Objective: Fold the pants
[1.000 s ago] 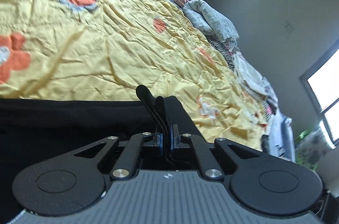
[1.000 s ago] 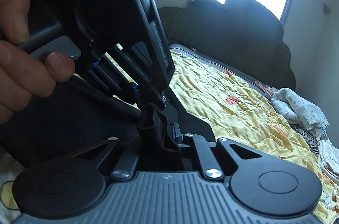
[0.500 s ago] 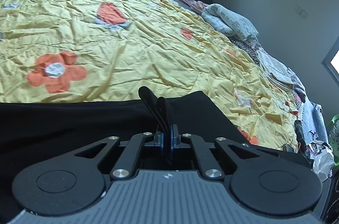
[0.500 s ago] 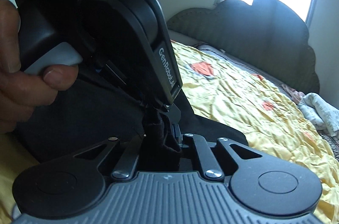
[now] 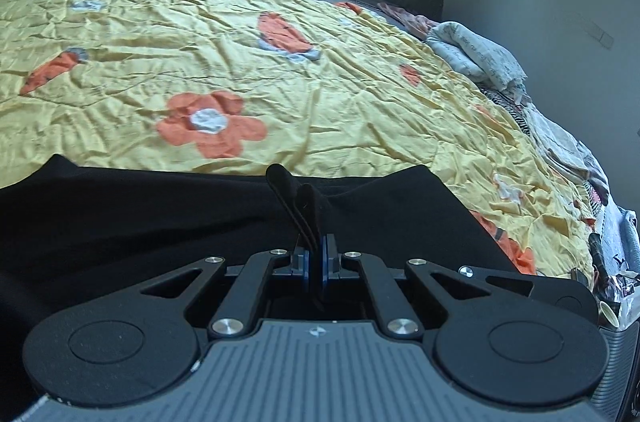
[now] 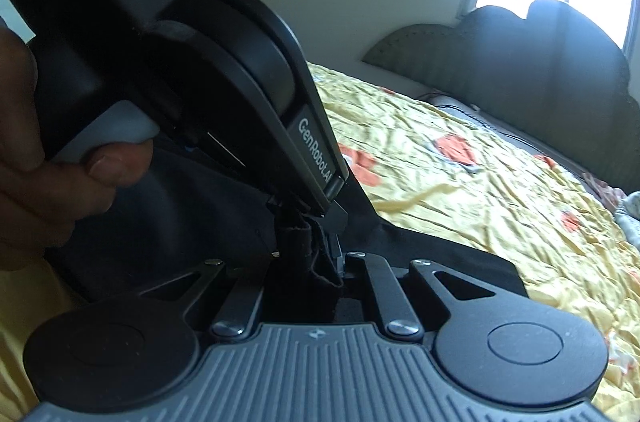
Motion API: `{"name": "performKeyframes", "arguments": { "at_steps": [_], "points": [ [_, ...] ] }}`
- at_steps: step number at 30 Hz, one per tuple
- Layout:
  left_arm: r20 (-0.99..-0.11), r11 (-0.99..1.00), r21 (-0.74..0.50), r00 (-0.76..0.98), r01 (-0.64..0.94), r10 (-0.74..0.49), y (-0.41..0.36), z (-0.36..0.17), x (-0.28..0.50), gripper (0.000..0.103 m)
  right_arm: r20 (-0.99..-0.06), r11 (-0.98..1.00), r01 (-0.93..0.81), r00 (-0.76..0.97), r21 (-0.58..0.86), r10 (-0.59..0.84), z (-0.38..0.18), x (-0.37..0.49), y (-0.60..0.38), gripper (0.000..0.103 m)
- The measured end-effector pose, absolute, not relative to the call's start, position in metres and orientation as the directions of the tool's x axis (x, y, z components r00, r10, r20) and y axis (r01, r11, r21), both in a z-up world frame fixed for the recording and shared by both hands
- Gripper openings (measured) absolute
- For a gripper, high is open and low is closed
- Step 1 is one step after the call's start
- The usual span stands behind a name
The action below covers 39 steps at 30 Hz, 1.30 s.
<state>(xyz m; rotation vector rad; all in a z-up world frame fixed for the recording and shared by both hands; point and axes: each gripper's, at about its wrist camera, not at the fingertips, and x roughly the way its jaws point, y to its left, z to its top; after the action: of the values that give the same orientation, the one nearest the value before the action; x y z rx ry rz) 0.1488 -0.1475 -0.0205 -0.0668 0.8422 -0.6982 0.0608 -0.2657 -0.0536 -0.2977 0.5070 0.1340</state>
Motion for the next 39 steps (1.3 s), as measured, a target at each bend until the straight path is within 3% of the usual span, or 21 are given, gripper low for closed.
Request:
{"name": "performKeyframes", "arguments": {
  "at_steps": [18,21,25,26,27,39],
  "points": [
    [-0.681,0.813,-0.302,0.484,0.498,-0.549,-0.118,-0.030,0.153,0.006,-0.523,0.930,-0.275,0.845,-0.242,0.114,-0.056,0.101,-0.293,0.008],
    [-0.683,0.814,-0.341,0.471,0.470,-0.558,-0.115,-0.032,0.159,0.020,-0.527,0.928,-0.279,0.842,-0.245,0.114,-0.056,0.106,-0.301,0.008],
    [-0.677,0.811,-0.415,0.456,0.413,-0.578,-0.109,-0.035,0.170,0.020,-0.527,0.927,-0.282,0.842,-0.246,0.116,-0.059,0.119,-0.302,0.007],
    [-0.678,0.811,-0.423,0.453,0.404,-0.579,-0.109,-0.035,0.171,0.010,-0.527,0.927,-0.282,0.842,-0.247,0.116,-0.060,0.117,-0.301,0.007],
    [-0.681,0.813,-0.421,0.452,0.402,-0.576,-0.108,-0.036,0.171,0.007,-0.527,0.927,-0.283,0.842,-0.248,0.116,-0.061,0.119,-0.304,0.007],
    [-0.689,0.844,-0.350,0.499,0.407,-0.526,-0.108,-0.038,0.160,0.007,-0.539,0.919,-0.304,0.833,-0.251,0.129,-0.063,0.113,-0.308,0.009]
  ]
}}
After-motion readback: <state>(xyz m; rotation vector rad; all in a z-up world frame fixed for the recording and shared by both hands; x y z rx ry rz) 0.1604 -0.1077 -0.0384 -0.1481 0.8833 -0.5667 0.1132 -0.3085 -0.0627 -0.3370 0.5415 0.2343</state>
